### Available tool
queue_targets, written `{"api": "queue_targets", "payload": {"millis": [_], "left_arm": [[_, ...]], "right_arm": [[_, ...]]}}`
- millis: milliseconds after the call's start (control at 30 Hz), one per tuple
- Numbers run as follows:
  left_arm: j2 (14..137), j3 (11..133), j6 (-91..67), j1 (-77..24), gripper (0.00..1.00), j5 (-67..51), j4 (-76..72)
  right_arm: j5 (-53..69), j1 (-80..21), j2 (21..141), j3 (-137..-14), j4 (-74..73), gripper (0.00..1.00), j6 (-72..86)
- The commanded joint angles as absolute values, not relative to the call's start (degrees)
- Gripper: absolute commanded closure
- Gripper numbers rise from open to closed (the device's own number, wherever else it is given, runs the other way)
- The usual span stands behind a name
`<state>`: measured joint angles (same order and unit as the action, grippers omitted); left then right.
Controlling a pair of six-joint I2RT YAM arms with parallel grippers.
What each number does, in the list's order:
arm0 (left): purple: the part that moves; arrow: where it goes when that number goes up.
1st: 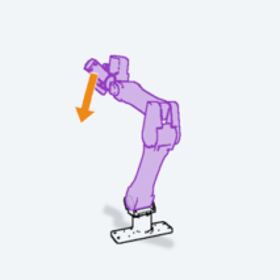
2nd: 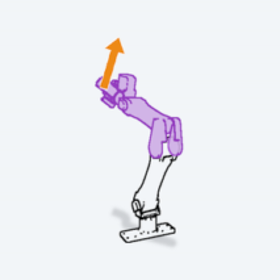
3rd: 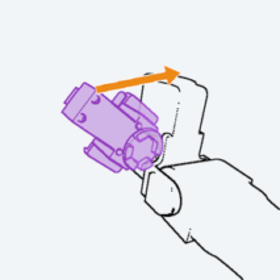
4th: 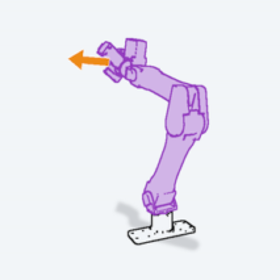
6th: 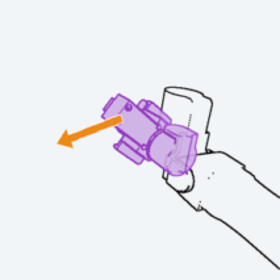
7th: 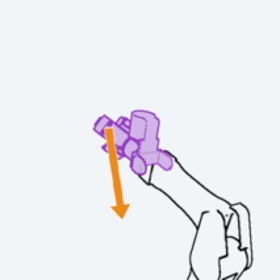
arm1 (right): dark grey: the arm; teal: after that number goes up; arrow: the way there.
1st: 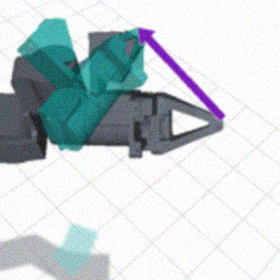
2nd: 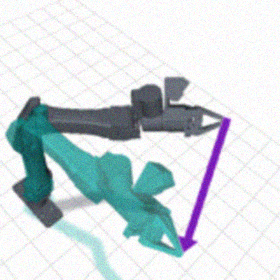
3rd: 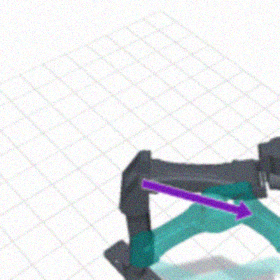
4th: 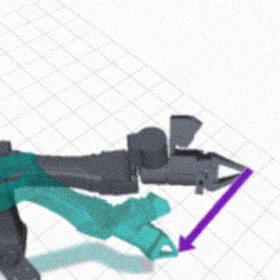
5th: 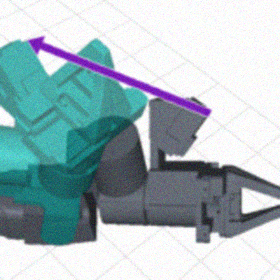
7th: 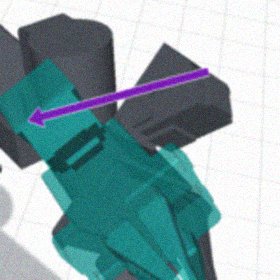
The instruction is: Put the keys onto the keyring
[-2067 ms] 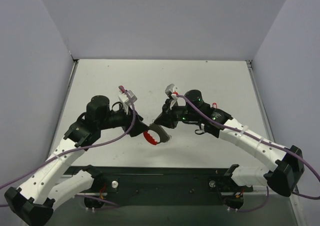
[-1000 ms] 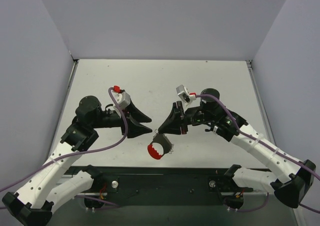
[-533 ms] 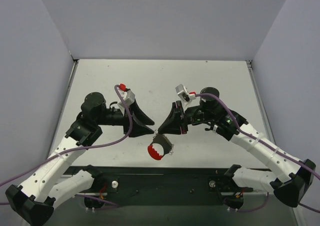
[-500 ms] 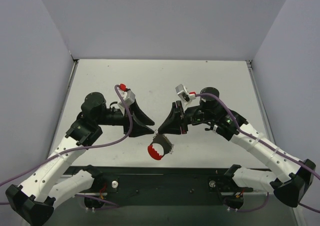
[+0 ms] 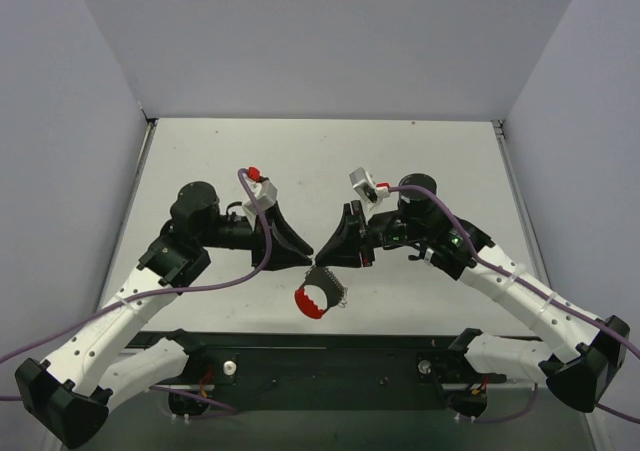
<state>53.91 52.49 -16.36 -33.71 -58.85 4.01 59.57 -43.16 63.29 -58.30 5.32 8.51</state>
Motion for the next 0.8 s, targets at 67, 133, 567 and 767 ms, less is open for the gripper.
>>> {"api": "queue_targets", "payload": {"millis": [67, 133, 567, 767], "left_arm": [[54.14, 54.41, -15.47, -34.37, 0.68, -60.12, 2.72], [54.23, 54.40, -15.38, -34.54, 0.74, -60.12, 2.72], [54.93, 54.49, -15.21, -36.21, 1.00, -59.51, 2.90], [51.51, 51.42, -18.18, -37.18, 1.00, -51.44, -2.70]], "right_arm": [[60.47, -42.89, 62.84, -60.91, 8.96, 1.00, 7.29], [60.56, -42.89, 62.75, -60.91, 9.05, 1.00, 7.38], [56.79, -42.89, 61.88, -60.38, 10.89, 1.00, 9.14], [44.66, -42.63, 57.49, -58.01, 11.51, 0.37, 9.40]]}}
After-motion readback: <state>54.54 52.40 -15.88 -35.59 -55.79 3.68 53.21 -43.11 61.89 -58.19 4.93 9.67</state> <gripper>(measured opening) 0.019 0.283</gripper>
